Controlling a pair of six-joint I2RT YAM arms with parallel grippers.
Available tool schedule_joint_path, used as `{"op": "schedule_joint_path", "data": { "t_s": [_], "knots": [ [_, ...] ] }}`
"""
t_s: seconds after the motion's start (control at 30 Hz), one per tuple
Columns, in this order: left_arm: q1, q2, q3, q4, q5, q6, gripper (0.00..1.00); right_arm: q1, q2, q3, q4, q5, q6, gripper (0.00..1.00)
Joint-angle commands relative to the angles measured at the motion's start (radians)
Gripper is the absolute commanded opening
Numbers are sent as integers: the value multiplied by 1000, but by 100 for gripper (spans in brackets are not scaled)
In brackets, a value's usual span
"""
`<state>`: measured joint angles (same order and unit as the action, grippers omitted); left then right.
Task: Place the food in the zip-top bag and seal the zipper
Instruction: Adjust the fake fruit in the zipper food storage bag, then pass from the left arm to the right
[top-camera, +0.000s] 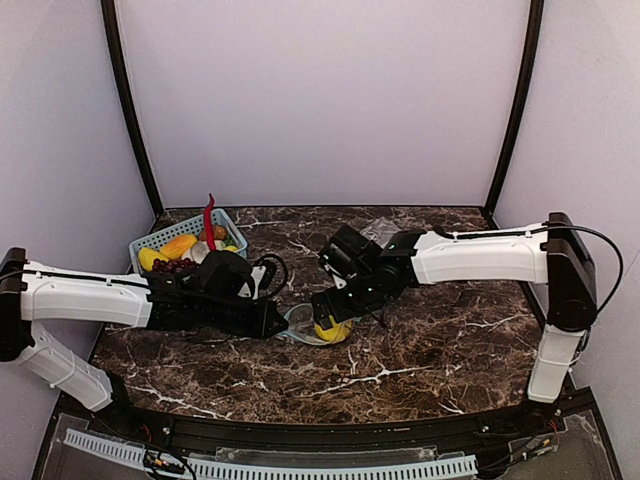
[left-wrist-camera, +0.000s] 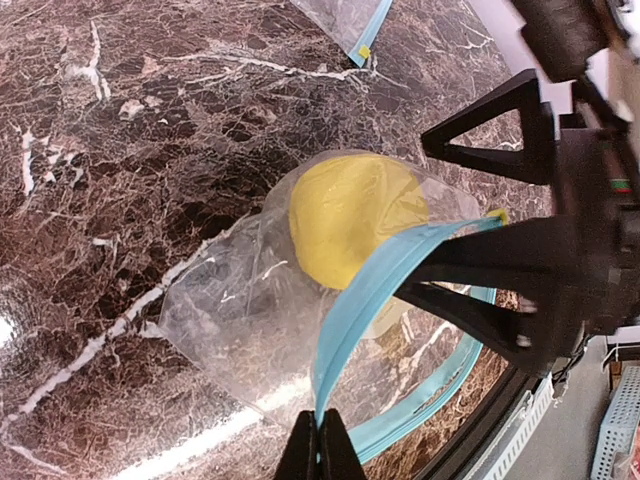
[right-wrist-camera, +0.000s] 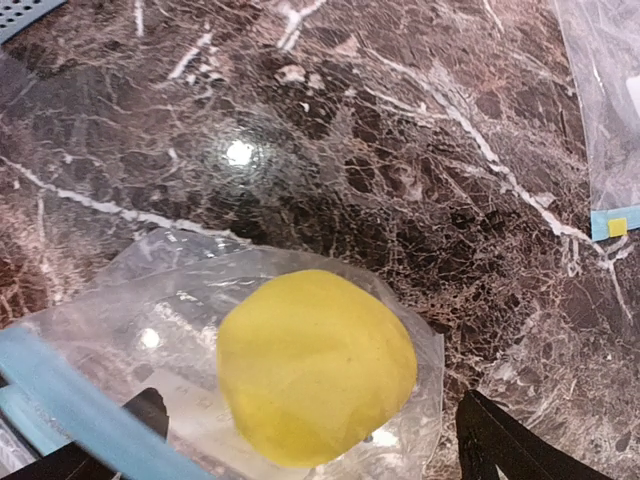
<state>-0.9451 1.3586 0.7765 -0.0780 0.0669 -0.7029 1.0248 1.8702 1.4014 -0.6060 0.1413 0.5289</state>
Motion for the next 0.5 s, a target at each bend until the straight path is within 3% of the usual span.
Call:
{"op": "schedule_joint_path", "data": {
  "t_s": [0.0, 0.27, 0.47],
  "knots": [
    [4, 20, 35, -3, 20, 14, 1, 7, -93, -12, 36, -63, -31, 99],
    [3, 16, 33, -4, 11, 13, 1, 12, -147, -74, 12, -6, 25, 99],
    [4, 9, 28, -10, 7, 11, 1, 14, -163, -121, -2, 22, 83, 93]
  ]
}}
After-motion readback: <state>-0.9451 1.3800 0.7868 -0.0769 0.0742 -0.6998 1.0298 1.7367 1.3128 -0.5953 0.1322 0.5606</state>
